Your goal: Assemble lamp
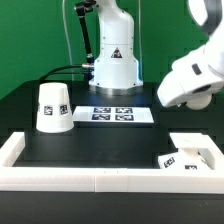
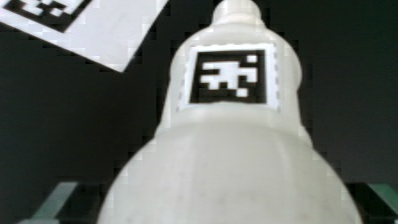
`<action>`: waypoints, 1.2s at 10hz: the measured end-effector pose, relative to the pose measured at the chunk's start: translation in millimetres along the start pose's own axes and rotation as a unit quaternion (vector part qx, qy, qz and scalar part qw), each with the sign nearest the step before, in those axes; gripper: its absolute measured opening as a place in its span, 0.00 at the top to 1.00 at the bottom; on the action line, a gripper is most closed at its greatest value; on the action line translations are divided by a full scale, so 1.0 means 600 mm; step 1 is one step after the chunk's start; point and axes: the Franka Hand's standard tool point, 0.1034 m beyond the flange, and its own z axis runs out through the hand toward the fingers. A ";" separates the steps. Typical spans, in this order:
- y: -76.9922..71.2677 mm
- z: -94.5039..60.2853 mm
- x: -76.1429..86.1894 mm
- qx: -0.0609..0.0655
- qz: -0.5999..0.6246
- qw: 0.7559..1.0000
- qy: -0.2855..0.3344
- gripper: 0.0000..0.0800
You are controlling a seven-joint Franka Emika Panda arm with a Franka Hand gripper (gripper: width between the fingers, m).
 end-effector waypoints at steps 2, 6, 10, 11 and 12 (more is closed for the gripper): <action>0.007 -0.009 -0.004 0.002 0.004 1.000 0.007 0.28; 0.031 -0.029 0.018 -0.018 -0.005 0.991 0.131 0.28; 0.088 -0.115 -0.005 -0.035 -0.024 0.972 0.232 0.28; 0.094 -0.128 -0.004 -0.038 -0.019 0.964 0.261 0.28; 0.098 -0.129 0.003 -0.044 -0.016 0.951 0.304 0.28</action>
Offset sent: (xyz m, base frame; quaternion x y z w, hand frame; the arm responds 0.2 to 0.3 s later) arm 0.0000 0.0000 0.0000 0.0000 0.1296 0.0000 0.9916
